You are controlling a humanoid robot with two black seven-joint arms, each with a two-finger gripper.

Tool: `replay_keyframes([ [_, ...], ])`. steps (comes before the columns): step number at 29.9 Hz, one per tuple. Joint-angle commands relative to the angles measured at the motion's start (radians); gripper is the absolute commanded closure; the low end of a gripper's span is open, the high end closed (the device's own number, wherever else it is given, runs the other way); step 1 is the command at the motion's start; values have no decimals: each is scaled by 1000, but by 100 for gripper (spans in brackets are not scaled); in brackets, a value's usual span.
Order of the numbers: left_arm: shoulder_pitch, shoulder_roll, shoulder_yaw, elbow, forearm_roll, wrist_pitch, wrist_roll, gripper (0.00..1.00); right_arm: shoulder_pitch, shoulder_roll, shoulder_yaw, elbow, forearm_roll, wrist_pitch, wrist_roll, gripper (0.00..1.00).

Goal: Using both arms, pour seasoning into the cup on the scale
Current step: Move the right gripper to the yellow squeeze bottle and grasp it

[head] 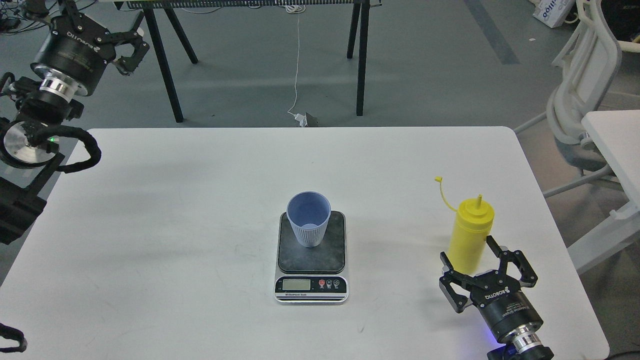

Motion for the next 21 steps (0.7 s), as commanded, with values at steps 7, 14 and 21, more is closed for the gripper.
replay_keyframes([
  [7,-1,10,0,0,0,4,0,0,-27,-1,7,-2,1,0,3,3],
  [14,-1,13,0,0,0,4,0,0,-30,0,24,-62,4,0,8,3],
  [21,-1,32,0,0,2,4,0,0,-18,5,38,-122,27,0,22,3],
])
